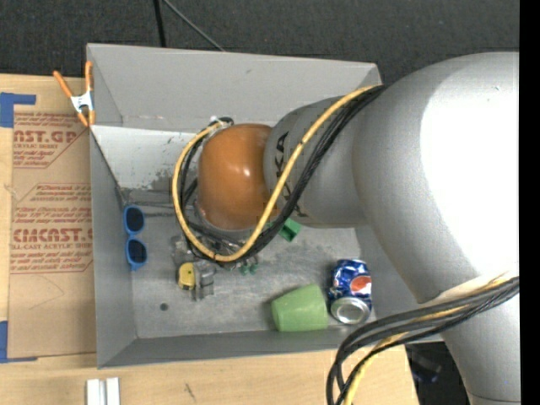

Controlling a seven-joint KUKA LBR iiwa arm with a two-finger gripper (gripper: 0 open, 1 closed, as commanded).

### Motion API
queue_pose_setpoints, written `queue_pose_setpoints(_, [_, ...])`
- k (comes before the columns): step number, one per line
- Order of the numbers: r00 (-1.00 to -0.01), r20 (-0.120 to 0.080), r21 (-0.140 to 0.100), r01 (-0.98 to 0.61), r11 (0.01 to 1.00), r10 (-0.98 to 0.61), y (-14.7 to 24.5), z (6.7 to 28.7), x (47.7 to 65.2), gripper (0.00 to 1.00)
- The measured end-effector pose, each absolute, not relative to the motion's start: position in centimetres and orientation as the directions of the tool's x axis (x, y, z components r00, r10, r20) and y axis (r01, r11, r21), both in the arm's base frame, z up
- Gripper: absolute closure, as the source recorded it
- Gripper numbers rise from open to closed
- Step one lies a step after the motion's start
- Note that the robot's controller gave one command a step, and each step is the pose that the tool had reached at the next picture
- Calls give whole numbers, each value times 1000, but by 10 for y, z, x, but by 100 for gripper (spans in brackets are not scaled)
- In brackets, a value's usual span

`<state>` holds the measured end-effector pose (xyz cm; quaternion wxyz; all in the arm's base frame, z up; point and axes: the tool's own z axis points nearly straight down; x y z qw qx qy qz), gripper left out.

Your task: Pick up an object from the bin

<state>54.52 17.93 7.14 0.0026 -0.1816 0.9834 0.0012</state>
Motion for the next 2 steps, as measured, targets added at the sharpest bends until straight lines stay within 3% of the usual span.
queue_pose_setpoints(1, [-933, -9, 2, -359, 933, -359, 126, 72, 546, 100])
queue_pose_setpoints(2, [-921, -10, -1, -390, 921, -390, 149, 208, 554, 100])
